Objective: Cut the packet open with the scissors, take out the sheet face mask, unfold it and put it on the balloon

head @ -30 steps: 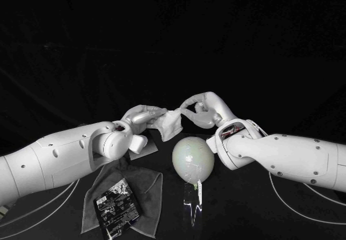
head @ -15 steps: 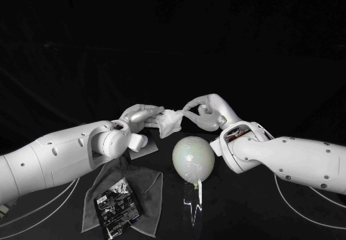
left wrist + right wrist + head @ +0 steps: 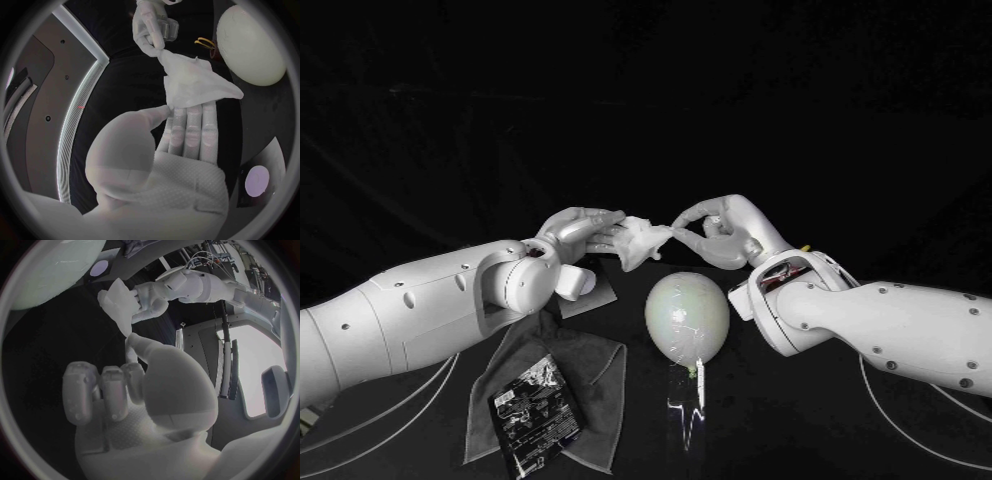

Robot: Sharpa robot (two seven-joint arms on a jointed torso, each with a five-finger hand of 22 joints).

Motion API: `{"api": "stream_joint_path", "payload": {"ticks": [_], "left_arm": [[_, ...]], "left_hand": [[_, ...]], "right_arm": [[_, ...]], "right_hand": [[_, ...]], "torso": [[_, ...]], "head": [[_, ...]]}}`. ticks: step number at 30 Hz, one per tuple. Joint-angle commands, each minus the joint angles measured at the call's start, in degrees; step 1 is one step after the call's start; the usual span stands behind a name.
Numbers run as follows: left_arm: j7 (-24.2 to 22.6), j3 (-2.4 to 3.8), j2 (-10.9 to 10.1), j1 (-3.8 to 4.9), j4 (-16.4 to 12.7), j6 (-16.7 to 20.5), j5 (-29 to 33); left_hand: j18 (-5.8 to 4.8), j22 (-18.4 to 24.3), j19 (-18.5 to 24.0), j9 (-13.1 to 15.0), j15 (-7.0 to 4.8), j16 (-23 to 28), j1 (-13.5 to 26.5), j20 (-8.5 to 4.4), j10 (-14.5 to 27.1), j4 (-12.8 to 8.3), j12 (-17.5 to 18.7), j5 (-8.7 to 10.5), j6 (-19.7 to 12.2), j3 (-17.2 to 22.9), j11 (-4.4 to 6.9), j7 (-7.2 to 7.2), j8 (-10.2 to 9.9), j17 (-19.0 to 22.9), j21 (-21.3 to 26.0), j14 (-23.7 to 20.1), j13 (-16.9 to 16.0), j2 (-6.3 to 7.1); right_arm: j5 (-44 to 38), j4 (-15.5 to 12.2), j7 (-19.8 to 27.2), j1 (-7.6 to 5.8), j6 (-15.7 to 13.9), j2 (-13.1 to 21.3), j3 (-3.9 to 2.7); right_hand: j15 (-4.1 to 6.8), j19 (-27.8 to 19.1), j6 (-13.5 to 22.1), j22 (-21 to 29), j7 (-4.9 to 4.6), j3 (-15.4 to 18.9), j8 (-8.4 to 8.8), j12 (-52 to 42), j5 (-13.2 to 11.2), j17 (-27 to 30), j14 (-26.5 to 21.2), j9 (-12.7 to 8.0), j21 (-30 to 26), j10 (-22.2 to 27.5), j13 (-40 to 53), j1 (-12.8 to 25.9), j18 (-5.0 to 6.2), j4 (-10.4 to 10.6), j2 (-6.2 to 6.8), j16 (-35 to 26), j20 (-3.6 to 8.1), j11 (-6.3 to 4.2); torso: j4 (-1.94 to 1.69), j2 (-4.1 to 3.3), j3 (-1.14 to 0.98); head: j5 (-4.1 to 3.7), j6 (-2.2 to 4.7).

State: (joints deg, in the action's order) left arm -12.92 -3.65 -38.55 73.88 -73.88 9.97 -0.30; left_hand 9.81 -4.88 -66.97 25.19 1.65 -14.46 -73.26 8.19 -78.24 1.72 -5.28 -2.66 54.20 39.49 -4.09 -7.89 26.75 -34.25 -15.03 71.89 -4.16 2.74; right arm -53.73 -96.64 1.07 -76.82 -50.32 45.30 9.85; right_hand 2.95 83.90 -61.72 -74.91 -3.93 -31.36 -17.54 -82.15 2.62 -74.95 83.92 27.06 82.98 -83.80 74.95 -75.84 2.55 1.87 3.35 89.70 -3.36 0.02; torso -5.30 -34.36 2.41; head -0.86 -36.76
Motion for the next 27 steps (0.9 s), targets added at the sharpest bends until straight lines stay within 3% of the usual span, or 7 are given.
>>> {"api": "stream_joint_path", "payload": {"ticks": [1, 27], "left_arm": [[-0.67, 0.1, 0.01, 0.05, 0.22, 0.5, 0.88], [-1.06, 0.14, -0.05, 0.04, 2.71, 0.56, 1.46]], "left_hand": [[0.7, -0.06, -0.58, 1.77, -0.23, -0.28, -0.48, 0.02, -0.5, -0.75, -0.39, -0.17, 0.2, 1.22, 0.08, 0.08, 0.34, -0.05, -0.34, 0.31, -0.1, -0.02], [0.69, -0.07, -0.57, 1.91, -0.24, -0.29, -0.44, 0.0, -0.53, -0.68, -0.4, -0.17, 0.16, 1.32, 0.09, 0.1, 0.41, -0.11, -0.36, 0.33, -0.1, 0.0]], "right_arm": [[-0.08, -0.63, 1.38, 0.11, -0.05, 0.54, -0.03], [1.32, -3.12, 2.93, 0.61, -1.27, 3.85, -0.02]], "right_hand": [[0.45, 1.65, -0.55, -12.72, -0.04, -0.29, -0.46, 0.03, 0.17, -15.05, 6.08, 0.25, 0.03, -4.01, 9.83, -0.01, -0.74, -0.09, -0.31, 0.3, 0.21, -0.4], [0.47, 1.78, -0.58, -12.79, -0.01, -0.37, -0.55, -0.04, 0.17, -15.05, 6.08, 0.31, 0.25, -4.05, 9.89, 0.05, -0.8, -0.26, -0.13, 0.3, 0.24, -0.43]], "torso": [[0.0, 0.0, 0.01], [-0.02, -0.02, 0.0]], "head": [[0.06, -0.01], [0.18, 0.01]]}}
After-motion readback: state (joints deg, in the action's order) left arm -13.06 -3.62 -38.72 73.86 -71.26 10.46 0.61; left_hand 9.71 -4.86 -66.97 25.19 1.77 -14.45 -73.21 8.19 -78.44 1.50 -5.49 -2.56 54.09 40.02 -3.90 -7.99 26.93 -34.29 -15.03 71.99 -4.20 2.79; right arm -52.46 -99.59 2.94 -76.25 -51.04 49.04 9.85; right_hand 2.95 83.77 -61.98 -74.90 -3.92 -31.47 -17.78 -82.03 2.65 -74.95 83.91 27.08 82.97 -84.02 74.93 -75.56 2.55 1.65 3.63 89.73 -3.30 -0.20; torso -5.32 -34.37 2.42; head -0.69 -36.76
